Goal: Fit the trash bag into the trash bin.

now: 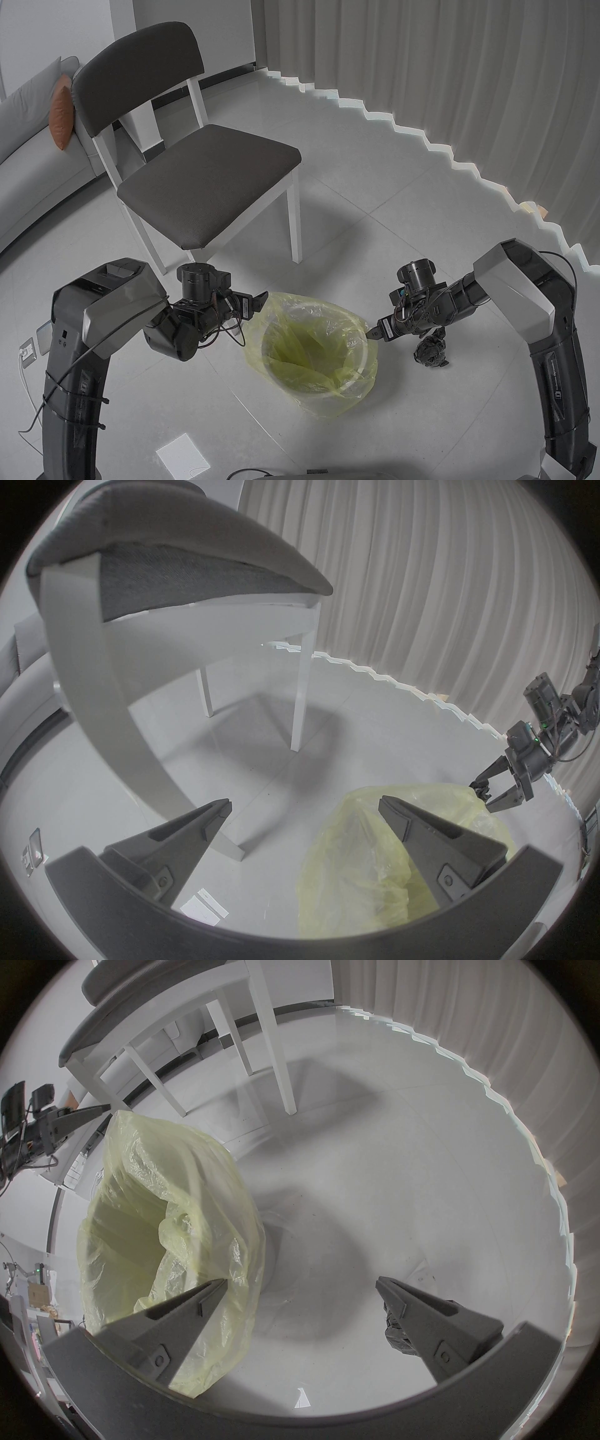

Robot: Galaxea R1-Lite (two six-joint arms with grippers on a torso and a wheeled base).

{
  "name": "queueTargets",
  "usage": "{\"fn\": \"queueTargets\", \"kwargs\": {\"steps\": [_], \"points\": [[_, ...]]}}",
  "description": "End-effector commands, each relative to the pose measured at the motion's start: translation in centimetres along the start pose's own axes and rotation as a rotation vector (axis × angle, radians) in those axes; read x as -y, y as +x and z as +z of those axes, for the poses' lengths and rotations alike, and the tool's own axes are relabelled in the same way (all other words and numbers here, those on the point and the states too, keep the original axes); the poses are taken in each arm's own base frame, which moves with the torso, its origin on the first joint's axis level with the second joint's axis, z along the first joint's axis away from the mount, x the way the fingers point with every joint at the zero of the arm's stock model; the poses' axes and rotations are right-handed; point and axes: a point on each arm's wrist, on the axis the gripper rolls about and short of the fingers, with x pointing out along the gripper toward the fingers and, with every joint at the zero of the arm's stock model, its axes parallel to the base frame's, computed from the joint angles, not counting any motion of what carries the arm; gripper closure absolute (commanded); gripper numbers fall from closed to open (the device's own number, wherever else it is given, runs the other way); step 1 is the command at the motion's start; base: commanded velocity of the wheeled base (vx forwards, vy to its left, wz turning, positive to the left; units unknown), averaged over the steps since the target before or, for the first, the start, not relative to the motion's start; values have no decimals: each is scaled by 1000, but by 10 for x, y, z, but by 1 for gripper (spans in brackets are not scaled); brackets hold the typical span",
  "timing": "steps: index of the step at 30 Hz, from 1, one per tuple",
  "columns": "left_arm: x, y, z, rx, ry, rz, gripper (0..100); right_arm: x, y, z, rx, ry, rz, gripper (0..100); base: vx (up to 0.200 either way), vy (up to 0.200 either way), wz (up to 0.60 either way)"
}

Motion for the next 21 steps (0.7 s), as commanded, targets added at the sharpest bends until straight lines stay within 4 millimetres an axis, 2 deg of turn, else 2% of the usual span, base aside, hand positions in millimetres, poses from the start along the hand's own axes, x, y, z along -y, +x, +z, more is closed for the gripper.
{"fn": "queueTargets", "kwargs": {"steps": [1,6,13,14,21], "points": [[6,28,-14,-47,2,-12,0,-3,1,-1,-5,-6,4,0,0,0,0],[1,47,-28,-105,13,39,0,-4,-3,1,1,-7,2,0,0,0,0],[-2,59,-41,-182,39,46,0,-1,-1,1,2,-2,-4,0,0,0,0],[-3,66,-46,-192,52,44,0,-1,0,1,1,-2,-3,0,0,0,0],[-4,76,-43,-185,45,43,0,0,1,0,-11,-2,-4,0,0,0,0]]}}
